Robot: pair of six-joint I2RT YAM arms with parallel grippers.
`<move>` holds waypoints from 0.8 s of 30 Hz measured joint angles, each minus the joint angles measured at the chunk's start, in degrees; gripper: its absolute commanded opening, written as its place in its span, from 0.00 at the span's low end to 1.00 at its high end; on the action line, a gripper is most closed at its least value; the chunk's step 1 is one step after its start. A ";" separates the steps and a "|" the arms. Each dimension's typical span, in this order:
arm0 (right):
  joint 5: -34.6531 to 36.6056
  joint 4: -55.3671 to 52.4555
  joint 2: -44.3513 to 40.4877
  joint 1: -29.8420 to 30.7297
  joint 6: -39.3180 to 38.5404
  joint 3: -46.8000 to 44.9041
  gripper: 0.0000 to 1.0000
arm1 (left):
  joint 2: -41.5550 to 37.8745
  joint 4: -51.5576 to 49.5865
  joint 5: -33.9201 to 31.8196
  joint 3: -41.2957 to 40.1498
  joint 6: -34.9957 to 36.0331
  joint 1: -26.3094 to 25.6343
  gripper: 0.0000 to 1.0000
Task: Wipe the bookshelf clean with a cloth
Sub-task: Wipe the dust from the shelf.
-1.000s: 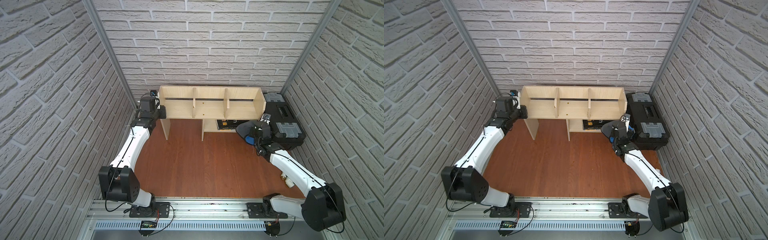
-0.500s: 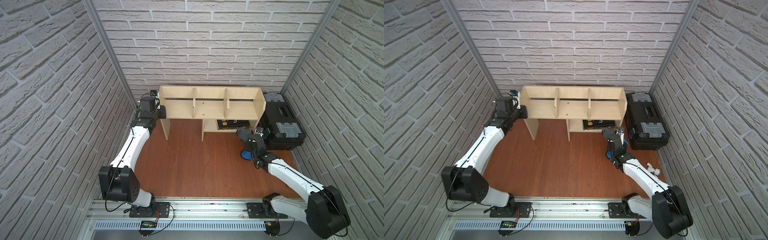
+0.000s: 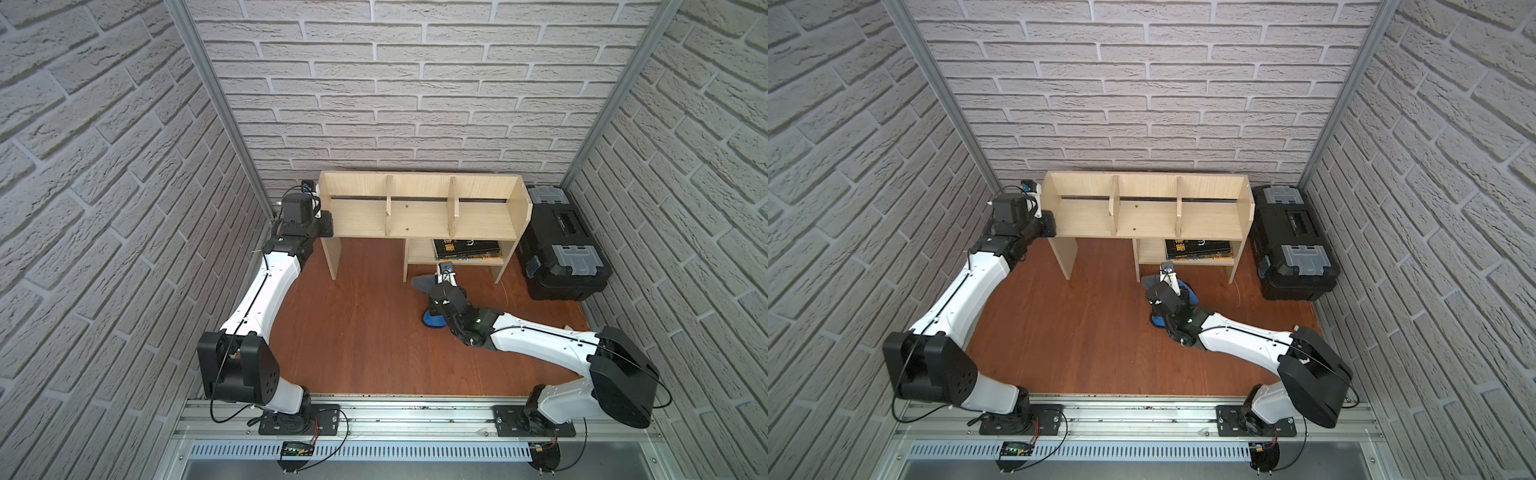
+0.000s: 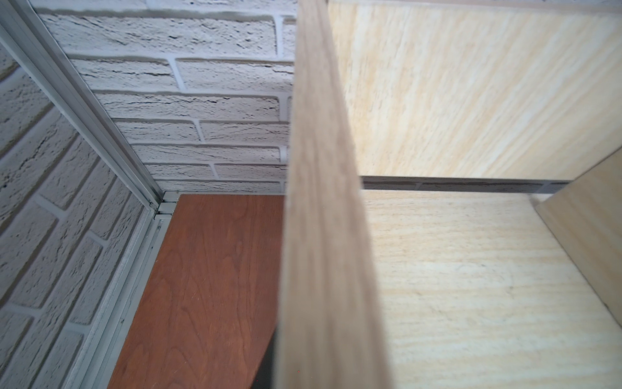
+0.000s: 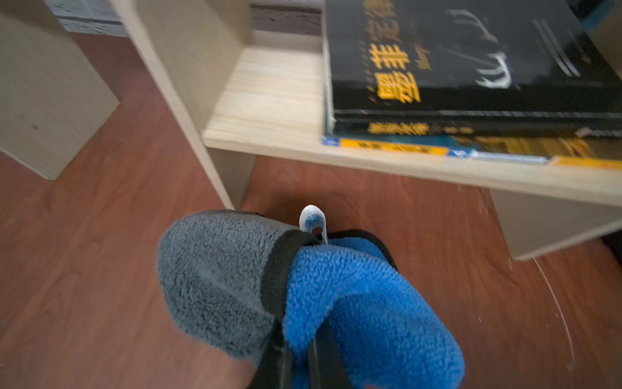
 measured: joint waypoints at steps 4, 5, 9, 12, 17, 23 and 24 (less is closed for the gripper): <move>0.46 1.36 6.29 1.27 -4.33 10.40 0.03 | 0.00 -0.52 -0.61 0.24 -0.26 -0.24 0.00; 0.63 1.79 7.48 1.40 -5.55 12.76 0.03 | 0.00 -0.76 -0.76 0.35 -0.35 -0.26 0.00; 1.18 4.15 10.80 1.66 -8.70 18.60 0.03 | 0.00 -1.66 -1.03 0.76 -0.68 -0.26 0.00; 2.10 6.10 12.90 1.73 -9.64 19.96 0.03 | 0.00 -2.03 -1.03 0.90 -0.83 -0.26 0.00; 3.37 8.90 18.08 1.73 -8.98 18.62 0.02 | 0.00 -2.14 -0.96 0.96 -0.85 -0.26 0.00; 3.41 9.62 23.37 1.77 -6.56 12.87 0.02 | 0.00 -2.14 -0.92 0.96 -0.85 -0.24 0.00; 3.28 9.68 23.98 1.77 -6.51 12.68 0.03 | 0.00 -2.12 -0.90 0.96 -0.85 -0.24 0.00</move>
